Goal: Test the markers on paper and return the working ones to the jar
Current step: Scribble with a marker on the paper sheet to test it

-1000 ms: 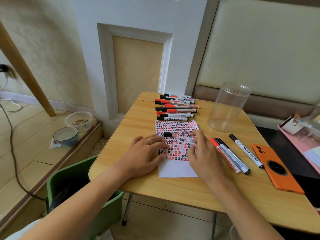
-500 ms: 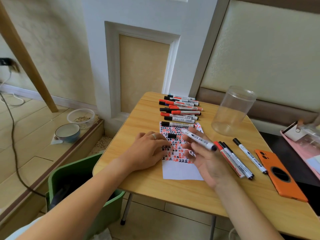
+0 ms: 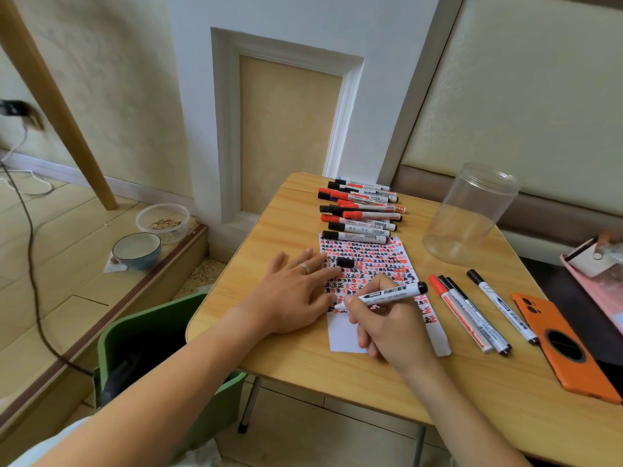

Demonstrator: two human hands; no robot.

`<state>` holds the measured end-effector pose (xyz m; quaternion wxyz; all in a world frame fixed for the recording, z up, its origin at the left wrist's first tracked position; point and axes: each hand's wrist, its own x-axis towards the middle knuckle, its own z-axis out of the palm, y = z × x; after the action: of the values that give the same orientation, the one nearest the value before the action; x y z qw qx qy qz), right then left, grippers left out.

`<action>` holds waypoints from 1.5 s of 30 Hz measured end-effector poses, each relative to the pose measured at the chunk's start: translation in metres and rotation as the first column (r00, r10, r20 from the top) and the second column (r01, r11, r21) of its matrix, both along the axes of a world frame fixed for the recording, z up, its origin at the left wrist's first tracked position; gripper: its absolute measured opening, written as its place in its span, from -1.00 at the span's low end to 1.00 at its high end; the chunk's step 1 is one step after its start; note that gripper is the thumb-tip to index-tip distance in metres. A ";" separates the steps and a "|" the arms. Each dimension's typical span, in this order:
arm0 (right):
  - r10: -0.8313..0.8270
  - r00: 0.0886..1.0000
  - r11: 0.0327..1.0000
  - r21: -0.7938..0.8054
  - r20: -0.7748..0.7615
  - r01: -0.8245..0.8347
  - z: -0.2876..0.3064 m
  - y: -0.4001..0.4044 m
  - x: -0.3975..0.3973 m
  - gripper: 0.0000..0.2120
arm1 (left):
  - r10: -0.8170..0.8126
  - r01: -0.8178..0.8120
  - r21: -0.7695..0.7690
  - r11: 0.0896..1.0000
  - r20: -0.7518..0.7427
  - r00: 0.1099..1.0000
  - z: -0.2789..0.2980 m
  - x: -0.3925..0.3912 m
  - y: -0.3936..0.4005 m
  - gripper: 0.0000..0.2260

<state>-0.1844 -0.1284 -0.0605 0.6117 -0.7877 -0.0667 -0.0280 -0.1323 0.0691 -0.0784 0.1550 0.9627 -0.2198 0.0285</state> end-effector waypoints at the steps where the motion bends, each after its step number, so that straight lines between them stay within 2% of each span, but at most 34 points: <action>1: -0.008 1.000 1.000 -0.022 0.000 0.008 -0.002 0.001 0.000 -0.80 | -0.003 0.003 0.002 1.000 -0.004 1.000 0.000 0.001 0.001 -0.51; 9: -0.011 1.000 0.998 -0.060 -0.007 0.011 -0.003 0.001 -0.001 -0.81 | -0.024 0.024 0.019 1.000 -0.032 0.999 -0.001 0.003 0.003 -0.50; 18: 0.001 1.000 0.996 -0.091 -0.014 -0.002 -0.001 0.002 -0.003 -0.84 | -0.026 0.028 0.035 0.999 -0.043 0.999 0.000 0.003 0.003 -0.37; 30: -0.026 1.000 0.996 -0.088 -0.014 0.024 0.001 0.002 -0.005 -0.77 | -0.031 0.032 0.037 0.999 -0.032 0.999 0.001 0.003 0.004 -0.45; 40: -0.023 1.000 0.996 -0.090 -0.005 0.023 0.001 0.002 -0.005 -0.78 | -0.034 0.035 0.037 0.999 -0.033 0.999 -0.001 0.005 0.005 -0.45; 45: -0.051 0.999 0.995 -0.085 -0.012 0.050 -0.002 0.002 -0.004 -0.77 | -0.031 0.032 0.030 0.999 -0.030 0.999 0.000 0.004 0.004 -0.39</action>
<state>-0.1881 -0.1267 -0.0620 0.5774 -0.8146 -0.0434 -0.0350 -0.1285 0.0736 -0.0786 0.1442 0.9617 -0.2331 0.0082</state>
